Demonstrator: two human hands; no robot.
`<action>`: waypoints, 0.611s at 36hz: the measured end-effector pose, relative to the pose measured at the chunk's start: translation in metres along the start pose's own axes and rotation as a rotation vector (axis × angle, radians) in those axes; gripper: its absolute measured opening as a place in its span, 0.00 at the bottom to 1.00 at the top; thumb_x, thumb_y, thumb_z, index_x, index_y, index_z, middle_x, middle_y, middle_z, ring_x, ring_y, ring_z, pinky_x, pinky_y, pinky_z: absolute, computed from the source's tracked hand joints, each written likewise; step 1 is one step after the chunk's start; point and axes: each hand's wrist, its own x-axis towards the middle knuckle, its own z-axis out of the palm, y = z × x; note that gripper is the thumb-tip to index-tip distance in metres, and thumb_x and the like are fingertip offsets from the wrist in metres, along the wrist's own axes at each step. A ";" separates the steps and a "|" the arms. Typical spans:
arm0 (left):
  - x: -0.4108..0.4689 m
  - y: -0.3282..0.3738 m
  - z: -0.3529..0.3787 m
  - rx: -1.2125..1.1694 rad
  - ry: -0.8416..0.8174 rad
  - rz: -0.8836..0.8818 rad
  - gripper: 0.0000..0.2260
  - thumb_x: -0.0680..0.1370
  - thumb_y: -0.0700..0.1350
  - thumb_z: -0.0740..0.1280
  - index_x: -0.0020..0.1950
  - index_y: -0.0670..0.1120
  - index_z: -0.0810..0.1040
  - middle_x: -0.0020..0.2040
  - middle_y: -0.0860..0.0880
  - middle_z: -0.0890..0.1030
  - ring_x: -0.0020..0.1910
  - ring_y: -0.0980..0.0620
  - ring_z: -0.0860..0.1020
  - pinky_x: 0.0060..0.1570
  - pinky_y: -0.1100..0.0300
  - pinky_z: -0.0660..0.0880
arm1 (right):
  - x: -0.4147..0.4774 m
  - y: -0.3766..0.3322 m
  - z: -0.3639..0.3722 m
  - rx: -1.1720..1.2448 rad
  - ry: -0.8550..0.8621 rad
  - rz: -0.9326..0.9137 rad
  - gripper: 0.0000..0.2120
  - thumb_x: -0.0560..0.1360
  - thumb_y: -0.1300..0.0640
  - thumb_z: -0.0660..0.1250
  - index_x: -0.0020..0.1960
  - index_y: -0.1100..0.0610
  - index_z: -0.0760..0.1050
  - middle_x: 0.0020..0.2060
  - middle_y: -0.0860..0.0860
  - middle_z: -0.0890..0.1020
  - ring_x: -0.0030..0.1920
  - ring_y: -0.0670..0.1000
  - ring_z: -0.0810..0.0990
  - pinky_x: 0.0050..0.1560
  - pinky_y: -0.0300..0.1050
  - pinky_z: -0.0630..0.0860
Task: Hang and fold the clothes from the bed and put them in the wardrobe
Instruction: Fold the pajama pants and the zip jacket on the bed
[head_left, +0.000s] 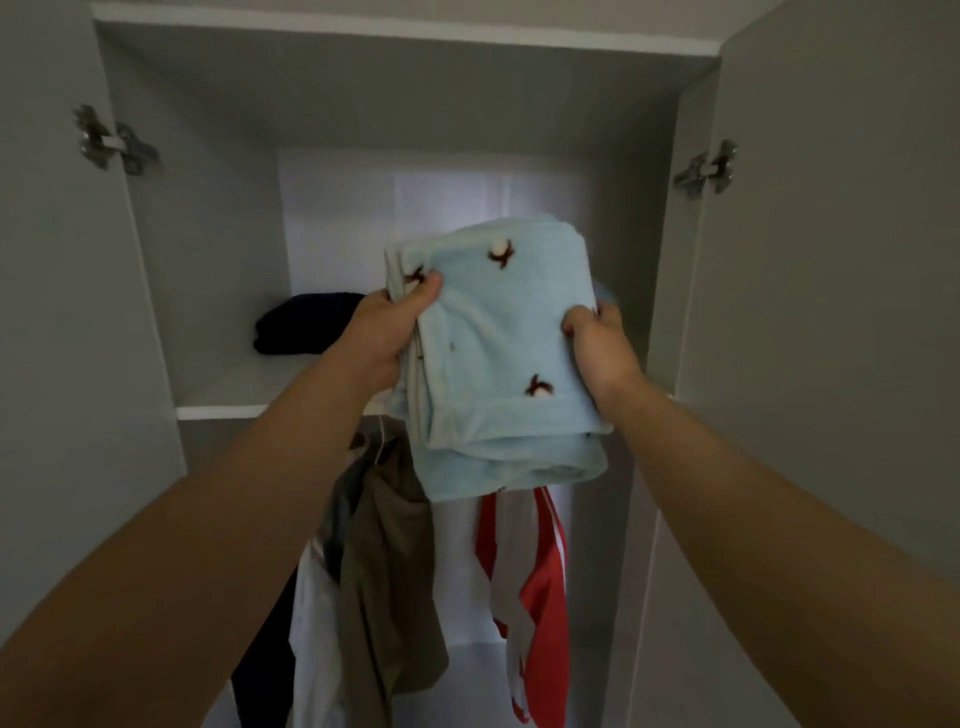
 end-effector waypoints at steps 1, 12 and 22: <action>0.019 0.001 0.001 0.004 0.014 -0.009 0.20 0.71 0.57 0.77 0.54 0.44 0.83 0.47 0.48 0.87 0.46 0.49 0.86 0.40 0.57 0.82 | 0.020 0.000 0.004 -0.025 -0.001 -0.028 0.21 0.77 0.51 0.61 0.69 0.51 0.65 0.53 0.51 0.79 0.50 0.54 0.79 0.49 0.47 0.74; 0.207 -0.015 0.006 0.011 0.030 -0.264 0.20 0.75 0.59 0.72 0.56 0.45 0.83 0.52 0.44 0.86 0.49 0.46 0.85 0.45 0.54 0.81 | 0.217 0.018 0.049 -0.332 -0.111 -0.087 0.28 0.79 0.45 0.58 0.76 0.54 0.57 0.65 0.61 0.75 0.62 0.62 0.75 0.60 0.49 0.69; 0.292 -0.143 -0.020 0.792 0.200 -0.277 0.19 0.83 0.46 0.64 0.68 0.34 0.74 0.67 0.38 0.77 0.66 0.39 0.75 0.63 0.54 0.73 | 0.260 0.116 0.092 -0.954 -0.285 -0.234 0.27 0.80 0.37 0.56 0.67 0.57 0.73 0.64 0.61 0.76 0.62 0.61 0.75 0.64 0.53 0.73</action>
